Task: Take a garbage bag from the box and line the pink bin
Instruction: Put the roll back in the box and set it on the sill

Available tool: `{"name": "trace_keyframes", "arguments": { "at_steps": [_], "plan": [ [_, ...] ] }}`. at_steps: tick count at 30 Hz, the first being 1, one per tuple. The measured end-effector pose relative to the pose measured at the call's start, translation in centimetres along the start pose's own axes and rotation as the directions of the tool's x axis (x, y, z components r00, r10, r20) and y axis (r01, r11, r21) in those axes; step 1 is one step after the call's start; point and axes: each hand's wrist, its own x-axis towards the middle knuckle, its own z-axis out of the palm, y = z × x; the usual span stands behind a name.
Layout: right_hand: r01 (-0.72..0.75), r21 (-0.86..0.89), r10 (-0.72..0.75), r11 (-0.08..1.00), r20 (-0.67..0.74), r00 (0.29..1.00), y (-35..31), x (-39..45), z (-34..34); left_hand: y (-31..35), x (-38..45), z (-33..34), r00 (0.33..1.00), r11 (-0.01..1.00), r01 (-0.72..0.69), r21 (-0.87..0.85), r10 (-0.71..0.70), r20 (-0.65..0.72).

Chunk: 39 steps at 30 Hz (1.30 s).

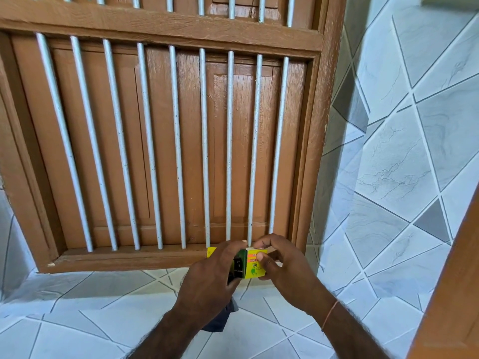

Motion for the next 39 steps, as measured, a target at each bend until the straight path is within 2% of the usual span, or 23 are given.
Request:
{"name": "trace_keyframes", "arguments": {
  "at_steps": [3,8,22,29,39],
  "plan": [
    [0.069,-0.143,-0.066,0.987,0.024,0.998,0.0,0.2,-0.3,-0.1,0.0,0.0,1.000,1.000,0.005,0.003,-0.005,0.008],
    [0.122,-0.209,-0.117,0.970,0.036,0.993,-0.5,0.5,-0.9,-0.1,0.1,0.0,0.999,0.999,0.031,0.007,-0.031,0.026],
    [0.014,-0.128,0.002,0.992,0.122,0.992,-1.2,1.3,-1.8,0.3,0.1,-0.7,0.999,0.999,0.001,0.038,-0.003,0.052],
    [0.088,-0.178,-0.063,0.980,0.140,0.988,-0.9,1.4,-2.0,0.4,0.4,-0.7,0.998,0.997,-0.043,0.066,0.039,0.058],
    [0.124,-0.240,-0.076,0.963,0.201,0.977,-0.3,1.5,-2.3,0.7,0.5,-0.7,0.997,0.997,-0.033,0.066,0.028,0.075]
  ]
}}
